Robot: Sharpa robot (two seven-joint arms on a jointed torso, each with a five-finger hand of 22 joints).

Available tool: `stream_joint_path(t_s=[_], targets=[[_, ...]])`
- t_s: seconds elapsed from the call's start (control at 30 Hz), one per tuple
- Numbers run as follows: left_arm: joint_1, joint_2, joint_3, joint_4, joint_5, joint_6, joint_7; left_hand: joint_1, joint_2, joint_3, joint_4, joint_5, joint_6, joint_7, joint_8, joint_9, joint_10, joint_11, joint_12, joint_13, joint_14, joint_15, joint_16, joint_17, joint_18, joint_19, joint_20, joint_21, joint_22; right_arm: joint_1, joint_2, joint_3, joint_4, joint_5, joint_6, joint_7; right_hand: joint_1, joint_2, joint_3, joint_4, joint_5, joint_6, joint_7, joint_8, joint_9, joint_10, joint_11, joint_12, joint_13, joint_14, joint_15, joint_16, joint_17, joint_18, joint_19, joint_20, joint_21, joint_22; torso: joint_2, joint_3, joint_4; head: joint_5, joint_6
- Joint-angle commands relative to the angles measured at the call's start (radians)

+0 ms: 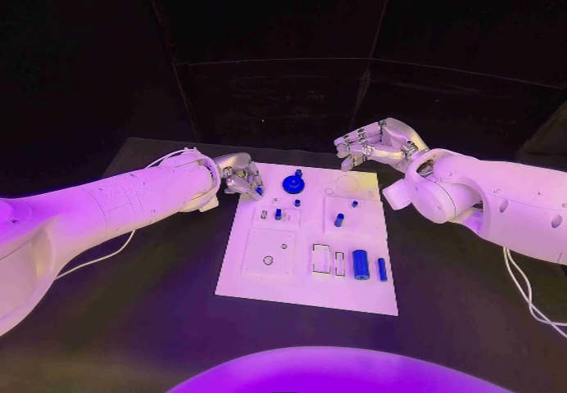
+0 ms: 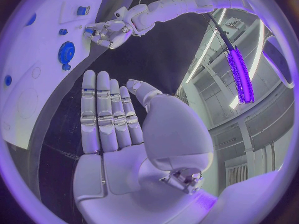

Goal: Assemble the parts on the task board

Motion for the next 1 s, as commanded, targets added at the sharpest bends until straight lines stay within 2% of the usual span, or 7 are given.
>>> stream_joint_path(t_s=[0.03,0.37,0.67,0.8,1.0], targets=[[-0.001,0.001,0.000,-0.001,-0.004,0.012,-0.008,0.007,0.005,-0.007,-0.002,0.000,-0.009,0.004,-0.008,-0.004,-0.013,0.001,-0.009,-0.007,0.070,0.002,0.003,0.181,-0.013,-0.001,0.006,-0.006,0.001,0.002,0.000,0.001,0.001,0.000,0.007,0.011,0.003,0.007,0.006,-0.002,0.003,-0.003,0.000,-0.005,0.000,-0.004,0.006,-0.002,-0.001,0.005,0.003,-0.005,-0.001,0.012,0.006,0.000,-0.003,-0.001,0.000,-0.0003,0.0011,0.000,0.000],[-0.001,-0.002,0.000,0.005,-0.004,0.022,-0.016,0.008,-0.026,-0.024,-0.017,0.000,-0.041,0.015,-0.032,-0.018,-0.028,0.010,-0.016,-0.021,0.071,0.010,0.005,0.185,-0.014,0.000,0.011,-0.002,0.007,0.002,-0.001,0.001,0.001,0.000,0.007,0.011,0.003,0.007,0.006,-0.002,0.003,-0.003,0.000,-0.005,0.000,-0.004,0.006,-0.002,-0.001,0.005,0.003,-0.005,-0.001,0.012,0.006,0.000,-0.003,-0.001,0.000,-0.0002,0.0007,0.001,-0.001],[-0.001,-0.007,0.000,0.010,-0.004,0.018,-0.014,0.015,-0.032,-0.026,-0.025,0.000,-0.044,0.018,-0.036,-0.022,-0.026,0.012,-0.014,-0.018,0.072,0.011,0.006,0.189,-0.015,0.002,0.013,0.002,0.012,0.002,-0.002,0.001,0.001,0.000,0.007,0.011,0.003,0.007,0.006,-0.002,0.003,-0.003,0.000,-0.005,0.000,-0.004,0.006,-0.002,-0.001,0.005,0.003,-0.005,-0.001,0.012,0.006,0.000,-0.003,-0.001,-0.001,-0.0004,0.0010,0.002,-0.003],[-0.001,-0.008,0.000,0.012,-0.004,0.015,-0.010,0.018,-0.036,-0.029,-0.030,0.000,-0.045,0.019,-0.040,-0.025,0.002,0.013,0.011,0.022,0.077,0.013,0.011,0.200,-0.017,0.006,0.015,0.011,0.020,0.002,-0.002,0.001,0.001,0.000,0.007,0.011,0.003,0.007,0.006,-0.002,0.003,-0.003,0.000,-0.005,0.000,-0.004,0.006,-0.002,-0.001,0.005,0.003,-0.005,-0.001,0.012,0.006,0.000,-0.003,-0.001,-0.001,-0.0004,0.0006,0.003,-0.003],[-0.001,-0.010,0.000,0.014,-0.004,0.012,-0.009,0.021,-0.036,-0.031,-0.034,0.000,-0.043,0.019,-0.041,-0.027,0.017,0.013,0.026,0.043,0.079,0.013,0.013,0.206,-0.018,0.009,0.015,0.018,0.027,0.002,-0.002,0.001,0.001,0.000,0.007,0.011,0.003,0.007,0.006,-0.002,0.003,-0.003,0.000,-0.005,0.000,-0.004,0.006,-0.002,-0.001,0.005,0.003,-0.005,-0.001,0.012,0.006,0.000,-0.003,-0.001,0.000,-0.0001,0.0001,0.003,-0.004]])
